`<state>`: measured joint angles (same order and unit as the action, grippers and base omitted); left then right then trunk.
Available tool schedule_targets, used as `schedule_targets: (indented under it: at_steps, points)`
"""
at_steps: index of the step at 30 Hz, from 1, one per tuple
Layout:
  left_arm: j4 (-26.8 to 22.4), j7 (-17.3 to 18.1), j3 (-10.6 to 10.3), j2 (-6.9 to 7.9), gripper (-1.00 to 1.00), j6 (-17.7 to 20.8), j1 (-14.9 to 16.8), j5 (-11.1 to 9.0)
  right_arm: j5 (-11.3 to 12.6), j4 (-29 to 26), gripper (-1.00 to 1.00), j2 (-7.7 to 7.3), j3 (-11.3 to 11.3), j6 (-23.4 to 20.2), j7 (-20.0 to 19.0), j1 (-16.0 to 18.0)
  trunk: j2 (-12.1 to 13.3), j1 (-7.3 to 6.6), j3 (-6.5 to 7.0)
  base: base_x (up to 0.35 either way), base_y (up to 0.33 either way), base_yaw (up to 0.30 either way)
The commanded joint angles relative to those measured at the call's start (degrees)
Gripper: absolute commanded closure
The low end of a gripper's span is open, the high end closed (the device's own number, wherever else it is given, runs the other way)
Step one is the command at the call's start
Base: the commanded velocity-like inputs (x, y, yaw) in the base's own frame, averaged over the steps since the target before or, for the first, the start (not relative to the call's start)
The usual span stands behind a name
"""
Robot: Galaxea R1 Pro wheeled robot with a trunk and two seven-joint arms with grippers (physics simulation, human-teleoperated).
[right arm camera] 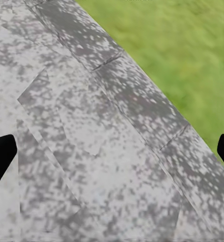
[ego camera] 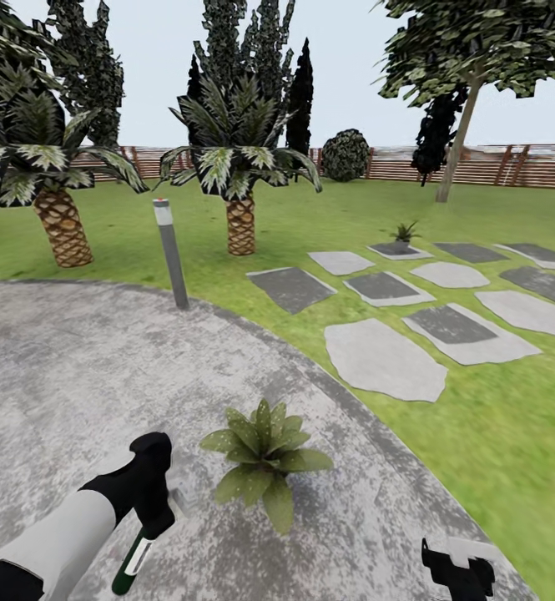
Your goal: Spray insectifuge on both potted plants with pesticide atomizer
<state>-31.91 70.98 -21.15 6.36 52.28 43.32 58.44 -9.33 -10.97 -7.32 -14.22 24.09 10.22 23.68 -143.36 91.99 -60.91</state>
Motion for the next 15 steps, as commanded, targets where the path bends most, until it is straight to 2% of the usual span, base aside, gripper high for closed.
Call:
schedule_targets:
  at_steps: [1, 5, 7, 10, 15]
  points:
    - [-0.3, 0.0, -0.3, 0.02, 1.00, 0.3, 0.0, 0.4, -0.6, 0.1, -1.00, 0.02, -0.3, 0.2, 0.2, 0.1, 0.0, -0.03, -0.05, -0.134, 0.136, 0.146]
    - [-2.7, -2.8, -0.3, -0.12, 1.00, 0.6, 0.1, 0.3, -0.6, 0.1, -1.00, 0.03, -0.3, 0.2, 0.2, 0.1, 0.0, -0.03, -0.05, -0.043, 0.044, 0.172]
    - [-4.2, -2.7, -0.3, -0.33, 1.00, 0.7, 0.5, 0.3, -0.6, 0.1, -1.00, 0.03, -0.3, 0.2, 0.2, 0.1, 0.0, -0.03, -0.05, -0.006, 0.006, 0.041]
    - [-5.3, -2.6, -0.3, -1.83, 1.00, 0.7, 0.8, 0.3, -0.6, 0.1, -1.00, 0.03, -0.3, 0.2, 0.2, 0.1, 0.0, -0.03, -0.05, -0.001, 0.001, 0.007]
    - [-5.2, -2.4, -0.2, -2.04, 1.00, 0.7, 0.7, 0.2, -0.6, 0.1, -1.00, 0.03, -0.3, 0.2, 0.2, 0.1, 0.0, -0.03, -0.05, 0.022, -0.021, 0.001]
